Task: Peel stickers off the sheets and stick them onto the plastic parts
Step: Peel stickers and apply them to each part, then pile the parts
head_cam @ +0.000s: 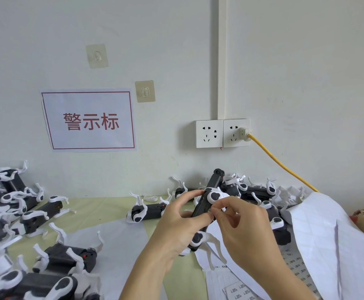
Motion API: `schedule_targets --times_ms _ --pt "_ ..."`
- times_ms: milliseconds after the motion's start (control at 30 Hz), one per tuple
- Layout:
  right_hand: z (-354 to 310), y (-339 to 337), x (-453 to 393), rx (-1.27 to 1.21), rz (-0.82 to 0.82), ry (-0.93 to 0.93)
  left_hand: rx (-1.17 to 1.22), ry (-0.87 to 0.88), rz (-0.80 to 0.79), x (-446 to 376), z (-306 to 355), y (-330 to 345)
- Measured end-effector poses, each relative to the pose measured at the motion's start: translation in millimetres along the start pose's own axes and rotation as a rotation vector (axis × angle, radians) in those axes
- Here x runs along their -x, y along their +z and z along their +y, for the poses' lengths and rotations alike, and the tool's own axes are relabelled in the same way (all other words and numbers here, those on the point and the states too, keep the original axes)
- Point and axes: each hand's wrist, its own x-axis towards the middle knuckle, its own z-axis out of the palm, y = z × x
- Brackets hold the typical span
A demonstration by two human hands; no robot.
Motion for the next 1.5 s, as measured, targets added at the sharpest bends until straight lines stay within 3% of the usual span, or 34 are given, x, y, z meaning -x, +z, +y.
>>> schedule_targets --times_ms 433,1000,1500 --pt "-6.2 0.7 1.9 0.052 0.033 -0.012 0.038 0.024 -0.006 1.0 1.3 1.3" --pt "-11.4 -1.8 1.3 0.161 0.206 -0.018 0.023 0.066 -0.001 3.0 5.1 5.2" --pt "-14.7 -3.0 0.8 0.102 0.235 0.155 0.012 0.075 0.0 3.4 4.7 7.4"
